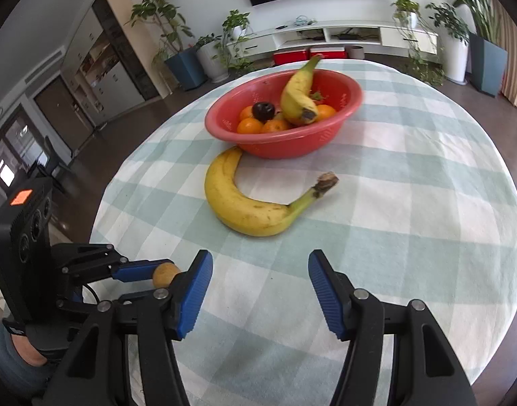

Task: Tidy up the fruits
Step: 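Move the left tool to the remaining brown kiwi and grasp it, then grasp the remaining yellow banana at its middle with the right tool while the left tool holds the kiwi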

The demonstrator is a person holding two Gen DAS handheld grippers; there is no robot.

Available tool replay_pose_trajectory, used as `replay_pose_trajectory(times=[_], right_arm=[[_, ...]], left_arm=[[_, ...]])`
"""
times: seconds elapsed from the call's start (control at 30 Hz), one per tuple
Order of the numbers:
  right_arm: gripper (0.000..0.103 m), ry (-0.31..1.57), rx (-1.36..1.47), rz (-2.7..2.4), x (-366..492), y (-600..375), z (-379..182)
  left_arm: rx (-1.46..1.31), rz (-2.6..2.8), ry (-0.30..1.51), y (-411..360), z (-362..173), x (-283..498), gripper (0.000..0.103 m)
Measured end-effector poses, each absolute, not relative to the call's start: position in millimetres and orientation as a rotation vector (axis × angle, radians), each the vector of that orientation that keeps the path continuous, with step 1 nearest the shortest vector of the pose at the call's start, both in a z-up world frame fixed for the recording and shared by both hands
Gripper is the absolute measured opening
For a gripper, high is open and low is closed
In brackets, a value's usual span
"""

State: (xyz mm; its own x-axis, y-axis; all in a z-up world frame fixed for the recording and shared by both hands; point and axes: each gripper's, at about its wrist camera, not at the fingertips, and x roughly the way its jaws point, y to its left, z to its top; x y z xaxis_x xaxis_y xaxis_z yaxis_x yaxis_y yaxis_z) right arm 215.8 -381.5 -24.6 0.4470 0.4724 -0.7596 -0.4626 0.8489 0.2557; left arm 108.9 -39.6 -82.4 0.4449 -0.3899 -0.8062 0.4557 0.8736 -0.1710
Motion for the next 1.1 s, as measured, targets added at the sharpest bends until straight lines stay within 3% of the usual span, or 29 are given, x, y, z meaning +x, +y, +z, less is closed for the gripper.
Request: replay_pose_trajectory(times=[0.5,0.97,1.1], right_arm=[[0.057,1.042,-0.483,0.625,271,-278,-33],[0.047,1.190,-0.510,0.634,293,-264,-49],[0.040,1.210,-0.530,0.618,289,-262,-48]], left_arm=[[-0.028,-0.458,0.947,23,-79,99,0.024],[-0.068,-0.467,0.941,29,-83,100,0.025],[-0.078,-0.468,0.939,30,-84,101,0.025]])
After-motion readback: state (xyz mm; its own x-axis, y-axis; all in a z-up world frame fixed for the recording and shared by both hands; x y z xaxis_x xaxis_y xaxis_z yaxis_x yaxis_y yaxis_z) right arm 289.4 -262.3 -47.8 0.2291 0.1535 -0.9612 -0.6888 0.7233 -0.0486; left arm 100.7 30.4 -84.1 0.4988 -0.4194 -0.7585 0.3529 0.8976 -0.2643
